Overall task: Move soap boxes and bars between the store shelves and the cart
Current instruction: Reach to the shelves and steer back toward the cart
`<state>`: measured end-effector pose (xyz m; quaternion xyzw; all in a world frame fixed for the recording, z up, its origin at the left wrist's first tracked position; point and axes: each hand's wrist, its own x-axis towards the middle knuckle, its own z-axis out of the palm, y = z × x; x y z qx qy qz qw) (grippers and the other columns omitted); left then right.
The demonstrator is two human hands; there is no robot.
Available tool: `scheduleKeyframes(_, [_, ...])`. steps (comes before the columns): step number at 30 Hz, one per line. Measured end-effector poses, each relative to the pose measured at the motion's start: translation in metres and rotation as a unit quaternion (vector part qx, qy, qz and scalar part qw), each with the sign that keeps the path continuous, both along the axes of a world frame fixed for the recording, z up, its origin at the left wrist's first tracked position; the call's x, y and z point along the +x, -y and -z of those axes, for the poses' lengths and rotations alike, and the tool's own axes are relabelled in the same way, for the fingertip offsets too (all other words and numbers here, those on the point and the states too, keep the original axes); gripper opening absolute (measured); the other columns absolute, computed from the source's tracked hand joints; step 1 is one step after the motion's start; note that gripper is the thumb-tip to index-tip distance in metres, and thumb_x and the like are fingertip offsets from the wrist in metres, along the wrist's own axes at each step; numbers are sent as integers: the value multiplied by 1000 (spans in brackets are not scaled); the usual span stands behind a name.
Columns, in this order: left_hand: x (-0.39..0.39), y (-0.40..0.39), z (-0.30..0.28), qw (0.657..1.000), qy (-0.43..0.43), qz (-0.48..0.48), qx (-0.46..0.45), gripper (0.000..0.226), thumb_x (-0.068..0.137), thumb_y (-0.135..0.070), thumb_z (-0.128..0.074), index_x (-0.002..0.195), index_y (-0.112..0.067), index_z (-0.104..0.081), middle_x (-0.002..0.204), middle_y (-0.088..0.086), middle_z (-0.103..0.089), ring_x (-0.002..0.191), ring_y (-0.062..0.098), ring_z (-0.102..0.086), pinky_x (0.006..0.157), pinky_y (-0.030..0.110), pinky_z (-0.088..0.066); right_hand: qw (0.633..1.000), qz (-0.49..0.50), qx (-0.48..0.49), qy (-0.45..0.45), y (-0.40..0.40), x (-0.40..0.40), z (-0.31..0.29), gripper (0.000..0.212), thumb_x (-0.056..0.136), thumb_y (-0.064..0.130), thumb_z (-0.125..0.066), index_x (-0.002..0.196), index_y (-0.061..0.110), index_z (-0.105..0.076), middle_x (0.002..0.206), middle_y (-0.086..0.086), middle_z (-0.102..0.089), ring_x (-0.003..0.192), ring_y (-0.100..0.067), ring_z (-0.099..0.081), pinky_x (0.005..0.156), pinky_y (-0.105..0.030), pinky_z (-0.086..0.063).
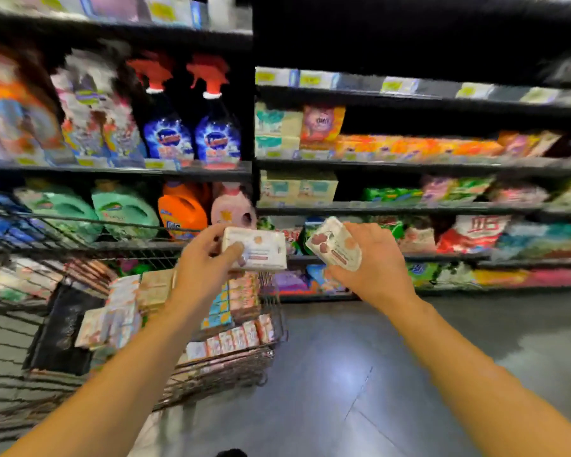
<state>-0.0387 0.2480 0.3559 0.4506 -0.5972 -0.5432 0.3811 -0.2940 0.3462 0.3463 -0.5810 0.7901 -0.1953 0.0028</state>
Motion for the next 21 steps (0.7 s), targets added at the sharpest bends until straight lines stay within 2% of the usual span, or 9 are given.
scheduleKeyframes(2, [-42,-12,-18,999,-12,2,-31,26,83,-17,-67,90,-42,-71,80,3,-70,86,34,-67,79,54,-57,1000,5,-26,-6,-21,-39,-21,66,67,41,-78,126,20,-57,104,-2,-54,98,-28,-49,76,-27,-26])
scheduleKeyframes(3, [-61,-16,-26,999,-18,1,-42,27,80,-20,-66,91,-44,-71,89,8,-69,85,35,-67,79,56,-57,999,10,-36,-3,-30,-57,-31,70,69,38,-80,131,19,-55,107,-2,-53,101,-28,-47,78,-30,-32])
scheduleKeyframes(5, [-98,-23,-45,998,-34,3,-54,34,85,-15,-67,94,-47,-71,104,11,-69,78,26,-69,77,52,-59,998,12,-55,-3,-48,-92,-50,76,72,37,-81,139,20,-50,115,-2,-53,107,-27,-45,84,-35,-39])
scheduleKeyframes(8, [-145,-28,-70,996,-43,-8,-81,36,89,-12,-68,105,-44,-67,94,-2,-74,72,16,-70,75,48,-59,997,8,-82,-3,-65,-135,-74,76,76,37,-80,142,18,-47,118,0,-52,110,-24,-43,86,-34,-42])
scheduleKeyframes(13, [-210,-29,-115,991,-53,5,-124,35,94,-11,-63,108,-44,-62,83,1,-72,77,15,-68,74,44,-57,991,3,-130,-29,-72,-192,-107,78,76,34,-81,144,17,-47,119,0,-53,107,-22,-44,83,-30,-40])
scheduleKeyframes(16, [-242,-22,-135,988,-77,10,-132,36,94,-11,-62,123,-32,-61,91,5,-71,81,14,-68,79,42,-60,988,-5,-151,-40,-64,-219,-124,77,77,35,-80,144,20,-46,121,3,-52,109,-20,-42,83,-27,-38])
scheduleKeyframes(18, [-265,-11,-145,986,-89,18,-141,35,94,-10,-62,122,-31,-61,95,6,-71,82,16,-68,82,44,-59,985,-10,-166,-54,-55,-236,-134,76,78,35,-80,144,22,-45,121,6,-51,110,-17,-41,85,-27,-40])
scheduleKeyframes(21, [-298,13,-160,980,-101,16,-173,34,93,-9,-63,117,-33,-61,96,9,-70,77,15,-68,78,40,-60,983,-3,-170,-70,-37,-261,-147,80,77,35,-81,146,21,-43,125,6,-50,113,-14,-37,89,-29,-43])
